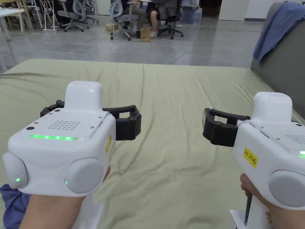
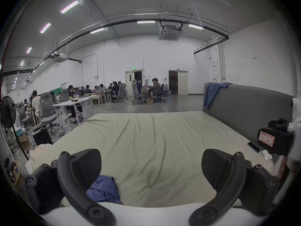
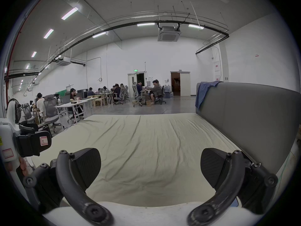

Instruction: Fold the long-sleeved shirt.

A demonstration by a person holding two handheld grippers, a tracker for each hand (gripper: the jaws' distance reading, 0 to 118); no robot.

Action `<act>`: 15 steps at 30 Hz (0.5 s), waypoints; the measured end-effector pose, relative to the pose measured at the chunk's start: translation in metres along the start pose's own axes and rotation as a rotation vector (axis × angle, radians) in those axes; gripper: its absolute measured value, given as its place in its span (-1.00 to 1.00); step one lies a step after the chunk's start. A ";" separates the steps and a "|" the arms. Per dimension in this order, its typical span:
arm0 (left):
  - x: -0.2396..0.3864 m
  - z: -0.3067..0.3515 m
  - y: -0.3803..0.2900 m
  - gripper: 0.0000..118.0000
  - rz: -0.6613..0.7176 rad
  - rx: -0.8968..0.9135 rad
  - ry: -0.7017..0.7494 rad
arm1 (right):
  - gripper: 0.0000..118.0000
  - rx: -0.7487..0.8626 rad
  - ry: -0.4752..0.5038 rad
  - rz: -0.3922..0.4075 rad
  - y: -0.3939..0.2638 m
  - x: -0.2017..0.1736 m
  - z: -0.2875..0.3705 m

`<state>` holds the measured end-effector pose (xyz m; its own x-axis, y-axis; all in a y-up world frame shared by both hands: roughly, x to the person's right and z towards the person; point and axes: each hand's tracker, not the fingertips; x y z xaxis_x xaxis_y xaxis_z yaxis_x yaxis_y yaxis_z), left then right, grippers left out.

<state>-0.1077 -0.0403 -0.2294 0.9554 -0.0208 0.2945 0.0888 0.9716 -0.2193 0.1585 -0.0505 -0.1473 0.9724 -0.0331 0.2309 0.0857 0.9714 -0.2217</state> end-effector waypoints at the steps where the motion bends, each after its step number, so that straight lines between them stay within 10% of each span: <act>1: 0.000 -0.001 -0.001 1.00 -0.004 -0.003 -0.002 | 1.00 0.001 -0.002 0.001 0.000 0.000 0.000; 15: 0.000 0.000 0.001 1.00 0.013 -0.005 -0.020 | 1.00 0.012 -0.007 0.011 0.000 0.000 0.001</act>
<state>-0.1076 -0.0395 -0.2293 0.9508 -0.0038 0.3098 0.0781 0.9706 -0.2277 0.1585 -0.0498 -0.1460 0.9718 -0.0212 0.2349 0.0727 0.9743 -0.2131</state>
